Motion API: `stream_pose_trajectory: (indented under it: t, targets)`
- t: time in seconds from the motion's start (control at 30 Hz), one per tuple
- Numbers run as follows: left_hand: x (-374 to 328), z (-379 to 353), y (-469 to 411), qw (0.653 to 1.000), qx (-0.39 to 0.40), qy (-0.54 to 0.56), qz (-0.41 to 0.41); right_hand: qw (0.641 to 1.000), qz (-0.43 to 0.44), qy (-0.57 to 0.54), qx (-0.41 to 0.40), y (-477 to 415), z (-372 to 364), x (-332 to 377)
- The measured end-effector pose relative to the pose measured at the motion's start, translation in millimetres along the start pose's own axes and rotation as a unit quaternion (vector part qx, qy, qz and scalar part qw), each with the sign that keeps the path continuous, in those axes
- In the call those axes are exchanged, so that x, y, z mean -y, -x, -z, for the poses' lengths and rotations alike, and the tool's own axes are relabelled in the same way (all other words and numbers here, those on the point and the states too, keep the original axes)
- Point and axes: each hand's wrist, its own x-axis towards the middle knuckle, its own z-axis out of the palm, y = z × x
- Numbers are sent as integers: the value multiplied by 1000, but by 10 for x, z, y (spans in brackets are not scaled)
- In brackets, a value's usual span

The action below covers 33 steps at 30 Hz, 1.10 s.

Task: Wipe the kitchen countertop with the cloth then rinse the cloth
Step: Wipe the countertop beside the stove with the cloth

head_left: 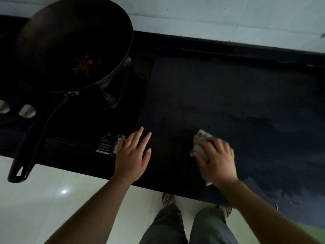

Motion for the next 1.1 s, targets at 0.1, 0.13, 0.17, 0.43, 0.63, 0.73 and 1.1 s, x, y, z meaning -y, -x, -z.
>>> stream_pose_trajectory:
  t: [0.1,0.13,0.17,0.43,0.63,0.73,1.1]
  targets:
    - [-59,28,0,1000,12,9,8,993,-116,-10,-7,-441,19,-39]
    - [-77,27,5,1000,14,19,15,989,-145,-7,-9,-590,-16,23]
    - [-93,24,11,999,15,27,23,987,-158,1,-7,-709,-69,107]
    - [-217,0,188,998,22,25,47,999,33,8,35,-242,-185,551]
    - [-372,-55,285,998,13,63,14,997,-74,-1,18,257,171,-227]
    - [-428,-98,272,996,3,78,42,989,-145,-3,-8,-7,193,-385]
    - [-429,-111,289,997,-7,74,37,998,-46,-44,-19,-145,-21,121]
